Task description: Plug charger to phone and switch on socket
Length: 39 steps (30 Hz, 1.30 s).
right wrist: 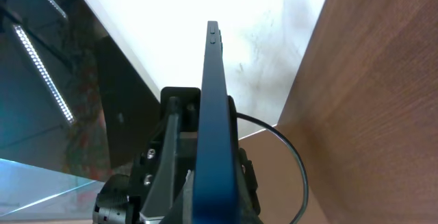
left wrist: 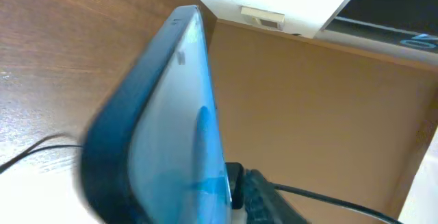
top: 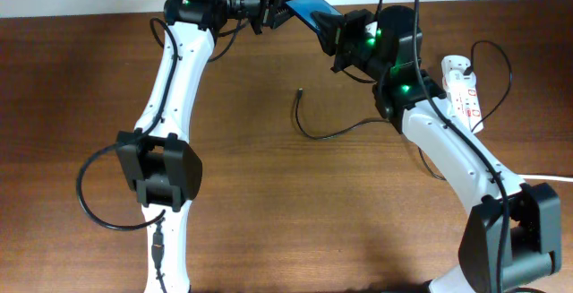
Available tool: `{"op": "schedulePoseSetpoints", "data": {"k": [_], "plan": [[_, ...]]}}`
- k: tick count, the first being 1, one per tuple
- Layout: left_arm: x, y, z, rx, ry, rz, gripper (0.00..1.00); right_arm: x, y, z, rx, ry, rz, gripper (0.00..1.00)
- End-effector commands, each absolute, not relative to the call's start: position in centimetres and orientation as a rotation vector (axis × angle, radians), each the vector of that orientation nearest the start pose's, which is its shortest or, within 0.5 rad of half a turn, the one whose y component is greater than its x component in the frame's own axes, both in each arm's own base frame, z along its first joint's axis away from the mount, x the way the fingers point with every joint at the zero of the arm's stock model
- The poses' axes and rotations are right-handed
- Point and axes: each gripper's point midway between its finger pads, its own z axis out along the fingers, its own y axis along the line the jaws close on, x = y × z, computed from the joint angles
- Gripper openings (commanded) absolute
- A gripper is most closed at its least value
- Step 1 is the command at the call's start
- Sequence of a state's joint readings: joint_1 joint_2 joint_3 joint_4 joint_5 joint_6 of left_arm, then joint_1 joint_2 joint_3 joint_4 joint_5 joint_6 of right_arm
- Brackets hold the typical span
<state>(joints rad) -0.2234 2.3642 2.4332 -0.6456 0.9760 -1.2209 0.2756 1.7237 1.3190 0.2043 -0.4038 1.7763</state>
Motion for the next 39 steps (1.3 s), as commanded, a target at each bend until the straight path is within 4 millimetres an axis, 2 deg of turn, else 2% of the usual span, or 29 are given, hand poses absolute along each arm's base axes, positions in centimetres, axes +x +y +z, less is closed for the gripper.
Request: {"op": "schedulePoseSetpoints", "data": {"k": [1, 3, 4, 8, 11, 15, 18, 20, 23, 28, 30, 33, 37, 38, 39], "plan": [[54.5, -27.0, 29.5, -0.502, 2.383, -1.797, 0.16, 48.9, 21.9, 30.7, 1.133, 1.792, 1.752, 0.04], [54.5, -27.0, 29.5, -0.502, 2.382, -1.796, 0.03, 48.9, 21.9, 30.7, 1.134, 1.791, 1.752, 0.04], [54.5, -27.0, 29.5, -0.502, 2.382, -1.796, 0.00, 48.9, 21.9, 30.7, 1.134, 1.791, 1.752, 0.04], [54.5, -27.0, 29.5, -0.502, 2.383, -1.796, 0.00, 48.9, 21.9, 30.7, 1.133, 1.791, 1.752, 0.05], [54.5, -27.0, 29.5, -0.501, 2.382, -1.795, 0.00, 48.9, 21.9, 30.7, 1.132, 1.792, 1.752, 0.15], [54.5, -27.0, 29.5, -0.456, 2.377, -1.783, 0.00, 49.0, 21.6, 30.4, 1.124, 1.798, 1.732, 0.35], [54.0, -26.5, 28.7, -0.362, 2.400, -1.730, 0.00, 49.5, 20.0, 29.3, 1.024, 1.852, 1.606, 0.61], [53.7, -25.8, 27.8, -0.303, 2.422, -1.684, 0.00, 49.6, 18.7, 28.5, 0.939, 1.900, 1.519, 0.73], [53.1, -24.3, 26.3, -0.235, 2.466, -1.610, 0.00, 49.6, 16.5, 27.0, 0.869, 1.975, 1.433, 0.81], [52.2, -21.5, 24.8, -0.106, 2.496, -1.536, 0.00, 48.9, 12.4, 24.6, 0.678, 2.102, 1.281, 0.82], [51.4, -19.9, 24.1, -0.009, 2.508, -1.501, 0.00, 48.1, 10.7, 22.6, 0.642, 2.185, 1.188, 0.81], [50.6, -18.0, 23.3, 0.004, 2.539, -1.478, 0.00, 47.0, 10.6, 21.0, 0.599, 2.266, 1.136, 0.81], [50.2, -14.9, 24.0, -0.007, 2.494, -1.557, 0.00, 46.0, 12.0, 18.3, 0.557, 2.375, 1.097, 0.77], [50.2, -14.1, 24.2, -0.037, 2.487, -1.577, 0.00, 45.8, 12.6, 17.2, 0.552, 2.407, 1.093, 0.71], [50.1, -13.5, 24.3, -0.057, 2.483, -1.589, 0.00, 45.8, 13.1, 16.5, 0.551, 2.428, 1.093, 0.56]]}}
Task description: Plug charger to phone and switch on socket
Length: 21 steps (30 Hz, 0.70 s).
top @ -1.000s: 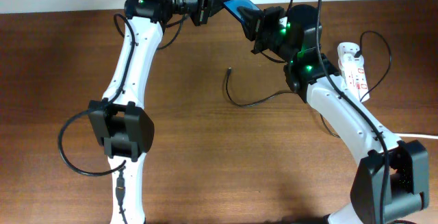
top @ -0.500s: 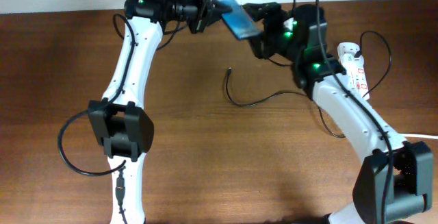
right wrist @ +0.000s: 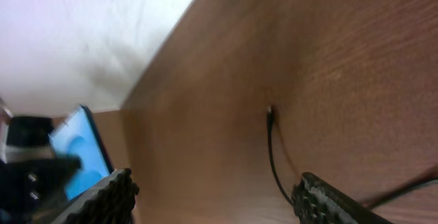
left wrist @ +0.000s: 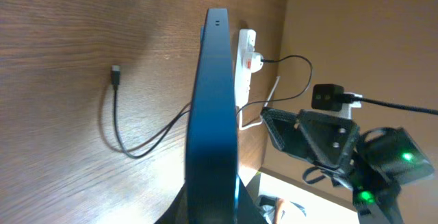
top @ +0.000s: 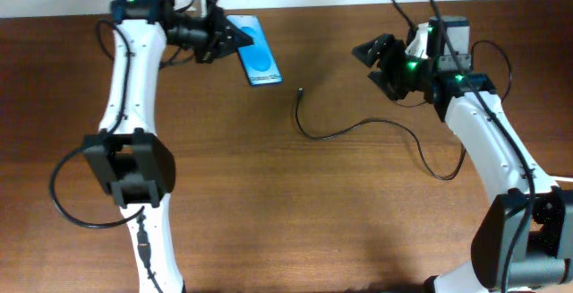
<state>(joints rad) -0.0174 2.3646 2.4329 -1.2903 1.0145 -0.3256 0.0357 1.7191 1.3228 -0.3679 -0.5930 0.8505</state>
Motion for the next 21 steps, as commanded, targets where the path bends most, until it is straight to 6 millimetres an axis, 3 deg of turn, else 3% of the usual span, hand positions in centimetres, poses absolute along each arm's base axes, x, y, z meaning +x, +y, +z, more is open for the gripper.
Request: {"op": "schedulePoseSetpoints", "data": {"k": [1, 5, 12, 17, 21], "plan": [[50.2, -12.8, 24.4, -0.074, 2.476, -1.595, 0.00, 45.7, 13.8, 15.3, 0.552, 2.459, 1.087, 0.51], [49.8, -11.5, 24.0, -0.134, 2.501, -1.587, 0.00, 45.3, 15.8, 11.5, 0.552, 2.554, 1.038, 0.41], [49.9, -11.1, 23.3, -0.153, 2.536, -1.530, 0.00, 45.1, 19.4, 6.5, 0.501, 2.641, 0.914, 0.38], [49.9, -10.9, 22.9, -0.162, 2.552, -1.503, 0.00, 45.1, 20.8, 4.1, 0.493, 2.659, 0.851, 0.37], [49.7, -10.1, 21.6, -0.209, 2.626, -1.399, 0.00, 45.8, 22.3, 3.4, 0.443, 2.625, 0.866, 0.37]]}}
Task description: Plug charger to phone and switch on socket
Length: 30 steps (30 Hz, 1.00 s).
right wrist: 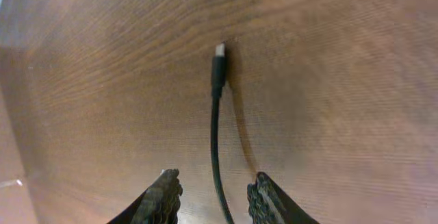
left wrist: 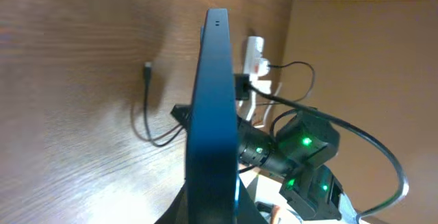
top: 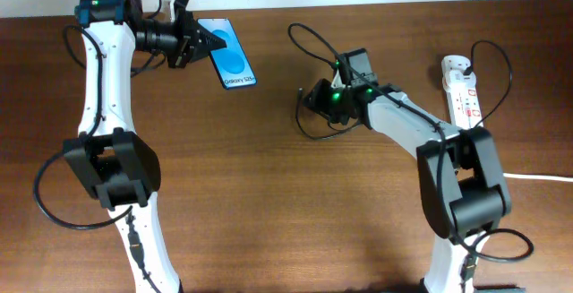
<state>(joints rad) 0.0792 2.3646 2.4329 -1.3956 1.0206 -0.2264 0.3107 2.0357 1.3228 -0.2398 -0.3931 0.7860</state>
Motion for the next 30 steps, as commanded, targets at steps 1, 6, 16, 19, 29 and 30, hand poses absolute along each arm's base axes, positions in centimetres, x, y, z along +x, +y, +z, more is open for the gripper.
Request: {"op": "schedulePoseSetpoints", "data": {"k": [1, 6, 16, 19, 29, 30], "plan": [[49.6, -9.9, 21.2, -0.223, 2.649, -1.367, 0.00, 45.9, 22.7, 3.1, 0.457, 2.623, 0.864, 0.37], [49.3, -9.3, 20.4, -0.222, 2.689, -1.295, 0.00, 46.0, 23.6, 1.5, 0.500, 2.621, 0.838, 0.37], [49.1, -9.2, 20.2, -0.223, 2.704, -1.278, 0.00, 46.6, 24.5, -2.5, 0.657, 2.619, 0.931, 0.33], [49.1, -9.2, 20.2, -0.225, 2.706, -1.279, 0.00, 46.6, 24.2, -3.6, 0.671, 2.626, 0.913, 0.32], [49.2, -8.2, 19.2, -0.243, 2.748, -1.167, 0.00, 47.3, 23.1, -3.0, 0.604, 2.621, 1.025, 0.04], [49.2, -8.1, 19.1, -0.244, 2.752, -1.154, 0.00, 47.4, 23.0, -2.4, 0.559, 2.616, 1.050, 0.04]]}}
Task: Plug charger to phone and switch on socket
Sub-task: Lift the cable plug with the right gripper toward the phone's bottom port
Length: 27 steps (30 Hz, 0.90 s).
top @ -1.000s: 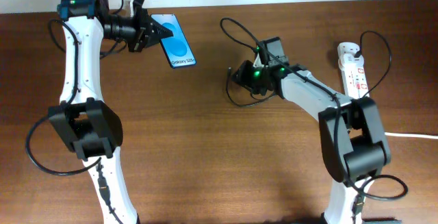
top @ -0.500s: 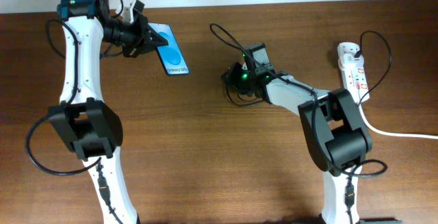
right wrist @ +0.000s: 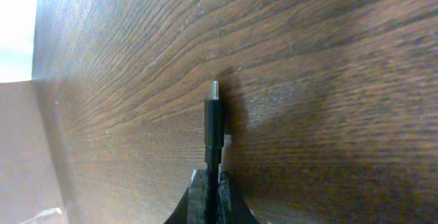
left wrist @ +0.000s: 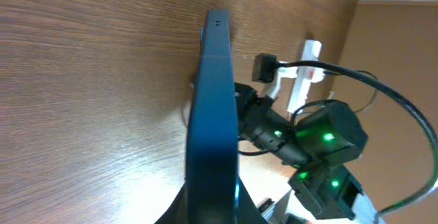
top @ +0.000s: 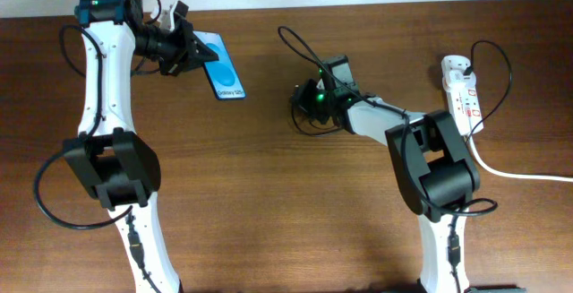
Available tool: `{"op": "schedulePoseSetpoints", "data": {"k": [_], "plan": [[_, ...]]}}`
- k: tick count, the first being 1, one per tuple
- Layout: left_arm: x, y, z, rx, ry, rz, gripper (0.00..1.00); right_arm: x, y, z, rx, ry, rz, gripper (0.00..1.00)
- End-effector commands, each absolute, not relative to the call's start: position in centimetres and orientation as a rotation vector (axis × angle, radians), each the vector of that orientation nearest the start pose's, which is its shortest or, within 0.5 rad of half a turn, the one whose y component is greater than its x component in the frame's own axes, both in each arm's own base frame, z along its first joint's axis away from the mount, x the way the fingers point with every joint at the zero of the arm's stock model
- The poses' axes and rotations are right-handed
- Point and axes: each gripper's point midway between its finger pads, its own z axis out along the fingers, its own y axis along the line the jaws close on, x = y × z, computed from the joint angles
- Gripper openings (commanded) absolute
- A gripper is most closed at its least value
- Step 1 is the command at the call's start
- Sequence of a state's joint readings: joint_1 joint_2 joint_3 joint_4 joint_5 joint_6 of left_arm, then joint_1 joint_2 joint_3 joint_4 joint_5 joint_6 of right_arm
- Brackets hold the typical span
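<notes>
The blue phone (top: 222, 76) hangs over the table's far left, my left gripper (top: 183, 49) shut on its upper end. Edge-on, the phone (left wrist: 213, 107) fills the left wrist view. At the table's middle my right gripper (top: 309, 103) is shut on the black charger cable just behind its plug (right wrist: 213, 114), whose metal tip points away from the fingers (right wrist: 200, 193) and lies low over the wood. The cable runs back to the white socket strip (top: 463, 85) at the far right.
A white lead (top: 528, 175) leaves the socket strip toward the right edge. The right arm's own black cable loops above the gripper. The wooden table (top: 286, 212) stretches bare toward the near edge.
My right gripper was open around the cable just behind the plug; now it is shut on it. The left gripper has tilted the phone lower and a little toward the middle.
Both grippers held the phone together at the back of the table. Then the left gripper alone carried it to the left, and the right gripper was free and open. It stood open over the plug, and now grips the cable.
</notes>
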<state>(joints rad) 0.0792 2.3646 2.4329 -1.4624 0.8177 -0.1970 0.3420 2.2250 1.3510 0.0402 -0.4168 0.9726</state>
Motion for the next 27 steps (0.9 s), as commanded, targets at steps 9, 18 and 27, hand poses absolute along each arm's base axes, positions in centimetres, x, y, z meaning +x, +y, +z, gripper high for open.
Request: {"op": "schedulePoseSetpoints", "data": {"k": [9, 18, 27], "plan": [[48.5, -11.8, 23.9, 0.067, 2.475, -1.563, 0.00, 46.0, 19.7, 13.6, 0.028, 2.378, 1.379, 0.04], [47.6, -13.9, 28.2, 0.201, 2.214, -1.859, 0.00, 37.6, 17.6, 26.1, -0.246, 2.255, 1.366, 0.04], [46.4, -16.8, 31.1, 0.358, 2.021, -2.024, 0.00, 32.6, 21.4, 25.5, -0.295, 2.317, 1.635, 0.04]]}}
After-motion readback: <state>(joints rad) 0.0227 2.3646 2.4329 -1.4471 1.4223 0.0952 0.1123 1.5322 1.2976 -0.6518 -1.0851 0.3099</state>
